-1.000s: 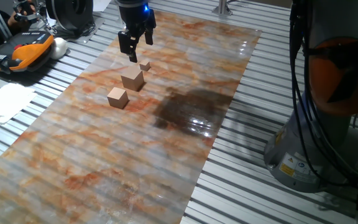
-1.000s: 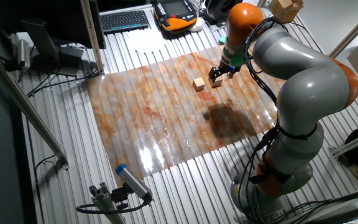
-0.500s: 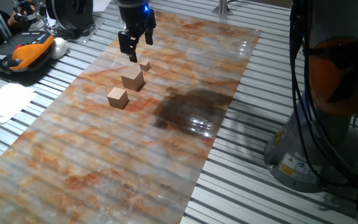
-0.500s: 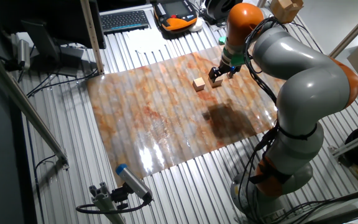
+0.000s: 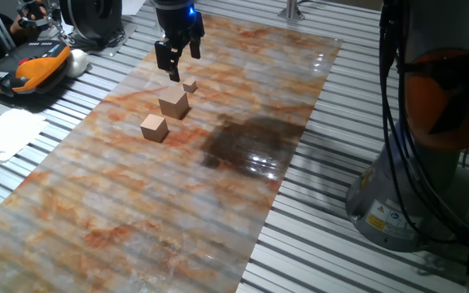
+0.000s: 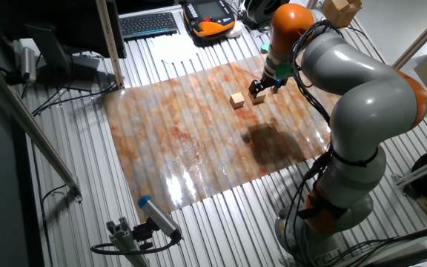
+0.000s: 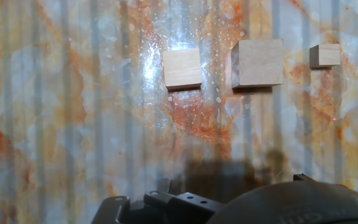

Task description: Pick up the small block on the left and move it to the right

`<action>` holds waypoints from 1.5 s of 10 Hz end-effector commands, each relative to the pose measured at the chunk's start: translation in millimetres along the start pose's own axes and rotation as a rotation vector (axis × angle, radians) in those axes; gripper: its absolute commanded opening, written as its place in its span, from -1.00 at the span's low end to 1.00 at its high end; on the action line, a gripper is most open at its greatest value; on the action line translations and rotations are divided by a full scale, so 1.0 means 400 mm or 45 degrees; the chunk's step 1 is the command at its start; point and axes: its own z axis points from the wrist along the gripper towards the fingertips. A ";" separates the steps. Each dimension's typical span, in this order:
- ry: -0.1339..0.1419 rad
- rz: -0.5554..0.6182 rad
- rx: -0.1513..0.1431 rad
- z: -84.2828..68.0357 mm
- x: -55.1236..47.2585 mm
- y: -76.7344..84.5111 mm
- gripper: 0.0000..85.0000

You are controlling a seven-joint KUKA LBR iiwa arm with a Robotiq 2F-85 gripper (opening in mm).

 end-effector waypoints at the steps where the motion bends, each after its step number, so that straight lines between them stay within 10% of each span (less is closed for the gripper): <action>1: 0.000 0.000 0.000 0.000 0.000 0.000 -1.00; 3: 0.043 0.001 0.015 -0.001 -0.001 0.000 -1.00; 15: 0.039 -0.011 0.016 0.000 0.000 0.000 -1.00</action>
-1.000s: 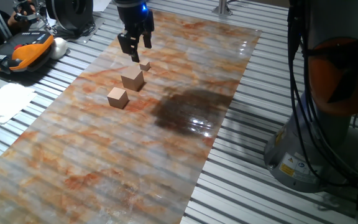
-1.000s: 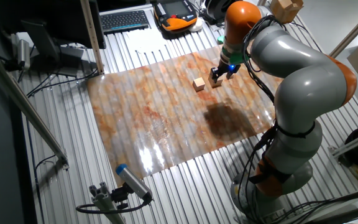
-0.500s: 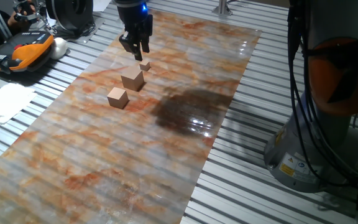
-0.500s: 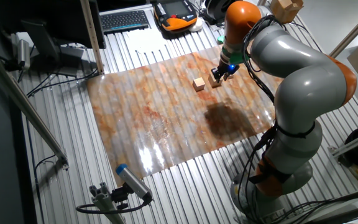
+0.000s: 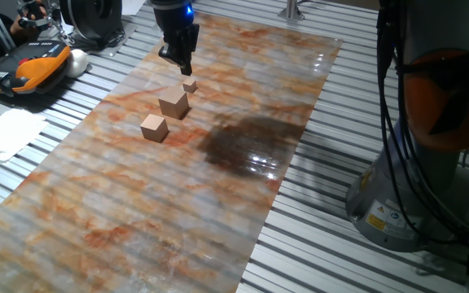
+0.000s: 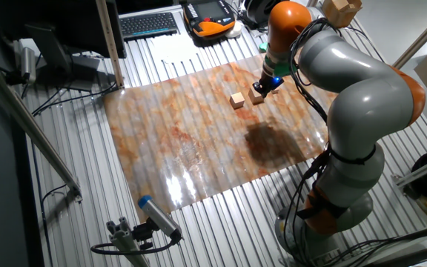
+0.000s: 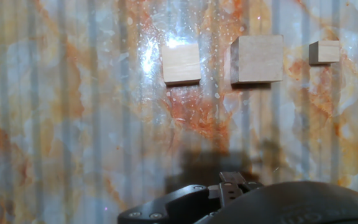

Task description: Pick up the small block on the left and move it to the right

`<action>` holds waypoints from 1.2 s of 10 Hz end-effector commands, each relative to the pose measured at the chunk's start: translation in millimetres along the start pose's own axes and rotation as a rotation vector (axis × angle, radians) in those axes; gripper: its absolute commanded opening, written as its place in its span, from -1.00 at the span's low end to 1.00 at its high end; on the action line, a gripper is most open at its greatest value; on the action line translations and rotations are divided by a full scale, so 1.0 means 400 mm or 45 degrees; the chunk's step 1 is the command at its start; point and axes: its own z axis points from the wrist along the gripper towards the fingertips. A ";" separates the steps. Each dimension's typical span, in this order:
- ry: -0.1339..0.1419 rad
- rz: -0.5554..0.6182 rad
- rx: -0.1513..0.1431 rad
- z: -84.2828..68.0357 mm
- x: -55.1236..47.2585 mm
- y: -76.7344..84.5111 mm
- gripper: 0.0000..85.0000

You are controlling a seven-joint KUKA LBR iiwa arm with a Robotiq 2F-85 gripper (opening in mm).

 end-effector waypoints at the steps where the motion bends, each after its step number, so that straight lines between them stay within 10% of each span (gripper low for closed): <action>1: -0.002 0.004 0.000 0.000 0.000 0.000 -1.00; 12: -0.004 0.020 -0.001 0.000 0.000 0.000 -1.00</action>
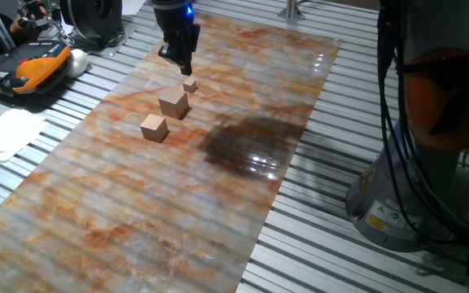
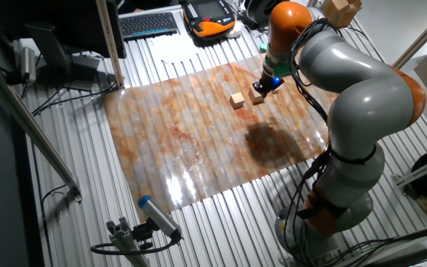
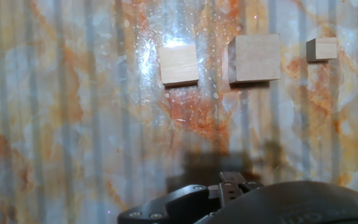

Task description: Pick up the small block on the left and move it to the right

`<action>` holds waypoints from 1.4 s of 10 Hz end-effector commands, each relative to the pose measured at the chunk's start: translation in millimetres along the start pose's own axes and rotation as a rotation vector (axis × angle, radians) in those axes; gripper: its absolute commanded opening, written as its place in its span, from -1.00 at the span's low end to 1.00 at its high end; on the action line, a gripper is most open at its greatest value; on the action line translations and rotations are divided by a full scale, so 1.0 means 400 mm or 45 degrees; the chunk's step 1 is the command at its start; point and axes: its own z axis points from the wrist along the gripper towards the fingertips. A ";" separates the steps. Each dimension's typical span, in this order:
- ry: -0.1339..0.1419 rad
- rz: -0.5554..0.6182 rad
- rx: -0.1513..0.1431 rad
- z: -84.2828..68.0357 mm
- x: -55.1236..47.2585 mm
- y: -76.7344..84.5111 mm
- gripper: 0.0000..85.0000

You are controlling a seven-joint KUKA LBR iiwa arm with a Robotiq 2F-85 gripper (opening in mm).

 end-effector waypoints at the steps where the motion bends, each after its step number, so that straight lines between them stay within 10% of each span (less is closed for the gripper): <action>1: -0.001 -0.008 0.000 0.000 0.000 0.000 -1.00; 11: 0.005 0.014 0.001 -0.001 -0.001 0.000 -1.00; 13: 0.029 0.147 -0.227 -0.001 -0.001 0.000 -1.00; 14: 0.018 0.110 -0.078 -0.001 -0.001 0.000 -1.00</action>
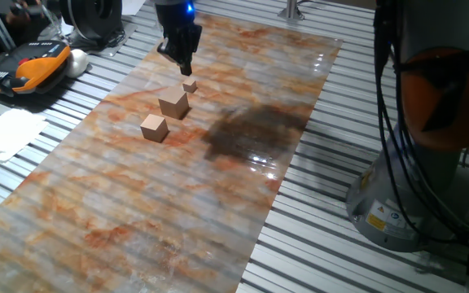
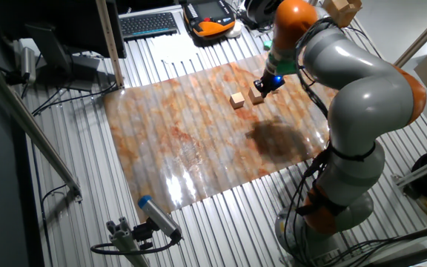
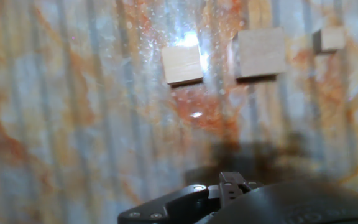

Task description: Pick up the small block on the left and move it to the right

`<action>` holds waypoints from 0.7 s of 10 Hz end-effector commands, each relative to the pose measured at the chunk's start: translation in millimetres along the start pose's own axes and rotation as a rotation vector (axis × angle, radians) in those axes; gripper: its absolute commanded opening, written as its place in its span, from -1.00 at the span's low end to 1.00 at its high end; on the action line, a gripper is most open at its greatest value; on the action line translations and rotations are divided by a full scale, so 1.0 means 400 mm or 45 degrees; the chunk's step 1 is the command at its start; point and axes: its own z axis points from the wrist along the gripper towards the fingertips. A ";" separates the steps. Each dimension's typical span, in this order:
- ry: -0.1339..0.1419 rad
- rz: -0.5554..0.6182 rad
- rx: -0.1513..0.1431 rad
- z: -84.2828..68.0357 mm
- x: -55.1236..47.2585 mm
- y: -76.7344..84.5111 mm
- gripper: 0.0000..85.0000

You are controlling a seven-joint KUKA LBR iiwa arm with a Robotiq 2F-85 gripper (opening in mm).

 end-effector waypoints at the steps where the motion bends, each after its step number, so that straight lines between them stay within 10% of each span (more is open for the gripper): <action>1: -0.064 -0.059 0.062 0.000 0.001 0.002 -1.00; 2: 0.031 -0.032 0.169 0.000 0.001 0.002 -1.00; 3: 0.036 0.015 0.165 0.000 0.001 0.002 -1.00; 4: -0.129 -0.022 0.171 0.000 0.001 0.002 -1.00; 6: -0.157 -0.042 0.166 0.000 0.001 0.002 -1.00; 7: -0.166 -0.055 0.232 0.000 0.001 0.002 -1.00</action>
